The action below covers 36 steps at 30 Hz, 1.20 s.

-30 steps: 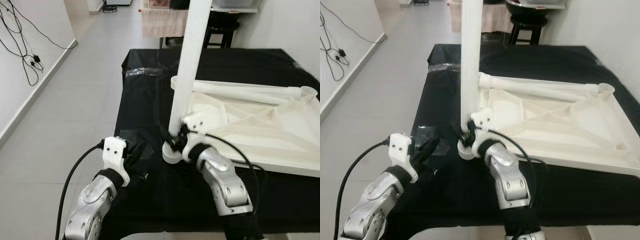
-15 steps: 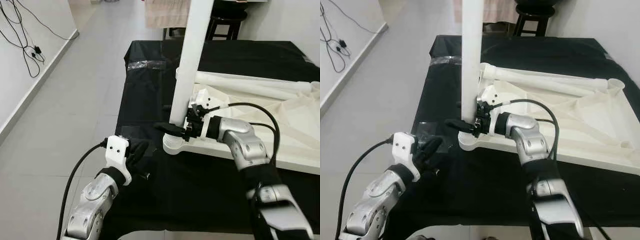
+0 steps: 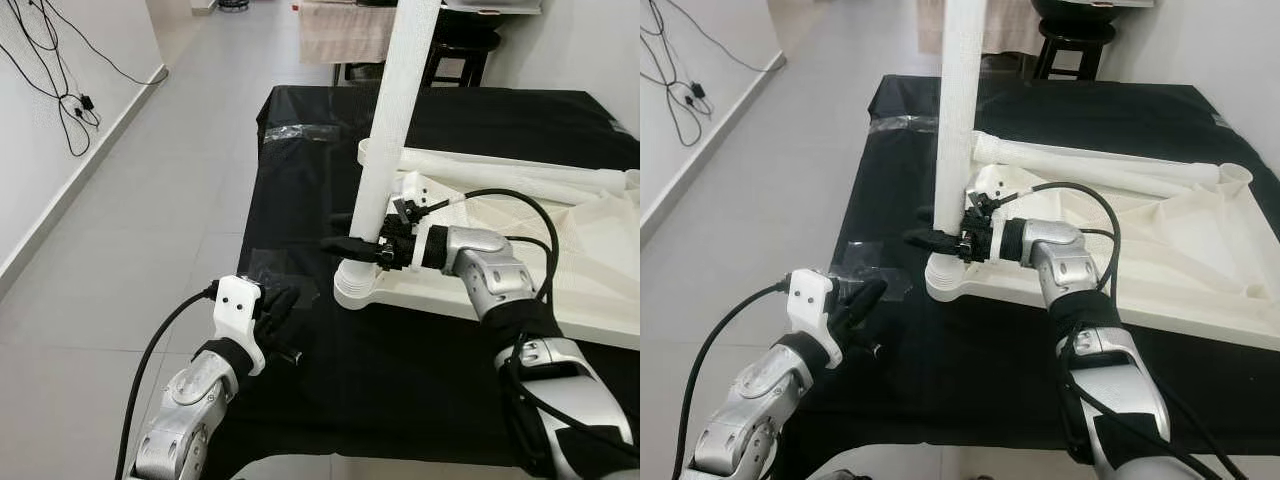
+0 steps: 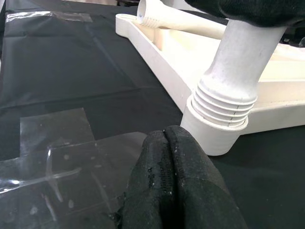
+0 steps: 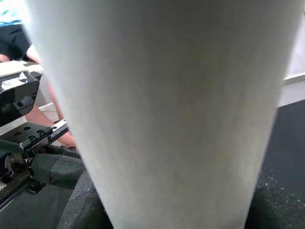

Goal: Building children table

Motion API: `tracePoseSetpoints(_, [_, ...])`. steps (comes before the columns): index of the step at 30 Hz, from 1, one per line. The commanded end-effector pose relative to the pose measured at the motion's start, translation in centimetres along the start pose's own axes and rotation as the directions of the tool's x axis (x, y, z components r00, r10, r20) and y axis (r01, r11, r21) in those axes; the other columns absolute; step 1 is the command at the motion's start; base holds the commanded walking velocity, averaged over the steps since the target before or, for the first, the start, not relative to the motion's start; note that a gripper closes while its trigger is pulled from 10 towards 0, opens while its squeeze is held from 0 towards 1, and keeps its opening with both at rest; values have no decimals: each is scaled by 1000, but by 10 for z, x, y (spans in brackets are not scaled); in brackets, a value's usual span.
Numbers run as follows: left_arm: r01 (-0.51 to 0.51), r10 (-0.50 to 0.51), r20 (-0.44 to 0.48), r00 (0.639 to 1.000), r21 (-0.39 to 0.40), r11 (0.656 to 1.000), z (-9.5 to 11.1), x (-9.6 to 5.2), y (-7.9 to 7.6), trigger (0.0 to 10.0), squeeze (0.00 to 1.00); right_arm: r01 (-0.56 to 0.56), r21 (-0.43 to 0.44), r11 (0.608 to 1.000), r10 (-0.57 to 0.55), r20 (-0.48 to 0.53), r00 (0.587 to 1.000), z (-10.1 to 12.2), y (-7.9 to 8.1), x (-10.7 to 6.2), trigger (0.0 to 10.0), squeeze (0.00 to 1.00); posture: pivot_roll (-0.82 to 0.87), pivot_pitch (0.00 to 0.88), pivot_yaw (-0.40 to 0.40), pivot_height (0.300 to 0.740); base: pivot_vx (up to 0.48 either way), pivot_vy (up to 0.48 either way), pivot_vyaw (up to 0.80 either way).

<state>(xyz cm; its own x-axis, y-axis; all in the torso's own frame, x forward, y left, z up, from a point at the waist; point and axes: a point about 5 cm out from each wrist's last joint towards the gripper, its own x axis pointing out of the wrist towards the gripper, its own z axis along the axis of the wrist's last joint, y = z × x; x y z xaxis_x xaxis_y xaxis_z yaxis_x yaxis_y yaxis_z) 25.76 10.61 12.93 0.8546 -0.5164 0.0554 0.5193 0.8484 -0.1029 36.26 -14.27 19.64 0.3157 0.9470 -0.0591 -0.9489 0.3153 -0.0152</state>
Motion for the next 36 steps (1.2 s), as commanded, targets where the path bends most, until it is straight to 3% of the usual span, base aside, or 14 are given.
tracePoseSetpoints(1, [6,-6,-12,1000,10,1000,-2,-3,0,10000,0,-11,40,999,10,28,1000,-5,0,-3,0,0,43,101,-19,740,0,0,0])
tracePoseSetpoints(7, [8,-8,-13,1000,11,1000,-1,-4,0,10000,0,77,3,997,-77,16,997,-10,-2,-7,0,0,35,104,-23,740,0,0,0])
tracePoseSetpoints(10, [4,-4,-11,1000,11,1000,-1,-5,2,10000,0,392,37,919,-389,-58,919,-38,2,0,0,0,19,105,-32,740,0,0,0])
tracePoseSetpoints(12, [4,-4,-11,1000,11,1000,-1,-5,2,10000,0,392,37,919,-389,-58,919,-38,2,0,0,0,19,105,-32,740,0,0,0])
tracePoseSetpoints(15, [-3,3,-9,1000,16,1000,0,-4,4,10000,0,745,64,663,-735,-133,665,-70,33,12,0,0,18,113,-31,740,0,0,0])
tracePoseSetpoints(16, [-6,6,-8,1000,17,1000,0,-4,5,10000,0,765,58,642,-754,-139,643,-72,44,17,0,0,18,113,-31,740,0,0,0])
tracePoseSetpoints(25, [0,0,-5,1000,12,1000,0,-1,5,10000,0,737,-6,676,-733,-105,672,-64,45,29,0,0,10,104,-41,740,0,0,0])
tracePoseSetpoints(26, [-4,4,-3,1000,10,1000,1,-1,5,10000,0,747,0,665,-742,-109,661,-64,44,29,10000,0,11,105,-41,740,0,0,0])
tracePoseSetpoints(30, [-12,12,0,1000,8,1000,1,-1,6,10000,0,757,18,654,-752,-92,652,-61,42,30,10000,0,11,103,-38,740,0,0,0])
tracePoseSetpoints(31, [-16,16,0,1000,8,1000,1,-1,6,10000,0,757,44,652,-754,-58,654,-53,42,32,10000,894,12,102,-34,740,0,0,0])
tracePoseSetpoints(32, [-14,14,-1,1000,8,1000,0,-1,6,10000,0,741,60,668,-742,-14,670,-45,41,35,10000,1000,11,101,-33,740,0,0,0])
tracePoseSetpoints(33, [-6,6,-2,1000,5,1000,0,0,6,10000,0,706,88,703,-711,48,702,-36,38,37,10000,1000,9,100,-33,740,0,0,0])
tracePoseSetpoints(34, [5,-5,-4,1000,2,1000,0,0,5,10000,0,611,143,779,-625,86,776,-31,36,40,10000,510,10,96,-32,740,0,0,0])
tracePoseSetpoints(36, [13,-13,-6,1000,-1,1000,-1,1,5,10000,0,538,178,824,-561,115,820,-29,35,42,10000,510,10,96,-32,740,0,0,0])
